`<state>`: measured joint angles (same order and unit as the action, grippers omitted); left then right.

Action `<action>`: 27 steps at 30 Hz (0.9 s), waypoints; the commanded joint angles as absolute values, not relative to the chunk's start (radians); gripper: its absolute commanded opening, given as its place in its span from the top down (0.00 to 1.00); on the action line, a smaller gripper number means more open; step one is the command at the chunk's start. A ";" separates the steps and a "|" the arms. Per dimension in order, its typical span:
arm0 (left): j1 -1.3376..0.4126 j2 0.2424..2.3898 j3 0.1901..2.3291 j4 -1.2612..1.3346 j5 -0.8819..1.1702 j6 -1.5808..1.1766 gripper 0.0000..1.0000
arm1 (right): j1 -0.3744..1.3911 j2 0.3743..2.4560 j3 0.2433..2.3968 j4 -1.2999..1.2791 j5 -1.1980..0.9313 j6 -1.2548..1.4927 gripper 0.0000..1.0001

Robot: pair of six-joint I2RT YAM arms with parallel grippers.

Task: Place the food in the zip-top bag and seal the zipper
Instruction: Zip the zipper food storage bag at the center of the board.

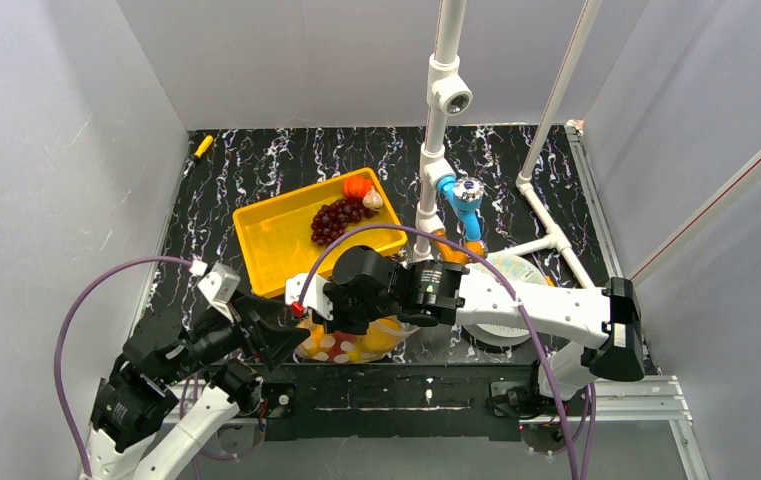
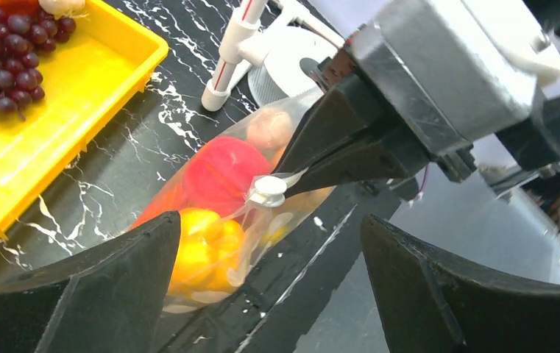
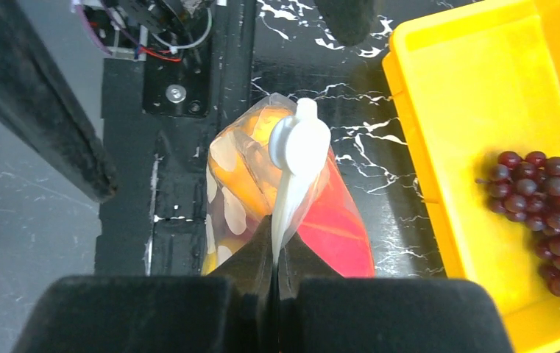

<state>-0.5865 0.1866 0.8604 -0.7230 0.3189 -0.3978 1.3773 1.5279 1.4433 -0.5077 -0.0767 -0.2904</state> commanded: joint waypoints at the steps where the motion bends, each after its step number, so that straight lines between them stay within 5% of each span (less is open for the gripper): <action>1: -0.586 0.288 0.909 -0.707 0.455 -0.169 0.08 | 1.334 1.471 1.458 -0.502 -0.257 -0.247 0.99; 10: -0.586 0.372 0.810 -0.522 0.681 0.074 0.17 | 1.284 1.457 1.463 -0.523 -0.338 -0.209 0.99; 18: -0.586 0.310 0.704 -0.452 0.716 0.114 0.75 | 1.269 1.430 1.452 -0.501 -0.279 -0.186 0.97; 23: -0.586 0.263 0.651 -0.412 0.720 0.095 0.94 | 1.269 1.413 1.433 -0.484 -0.193 -0.173 0.83; 27: -0.586 0.224 0.616 -0.371 0.712 0.078 1.00 | 1.270 1.424 1.464 -0.521 -0.151 -0.171 0.58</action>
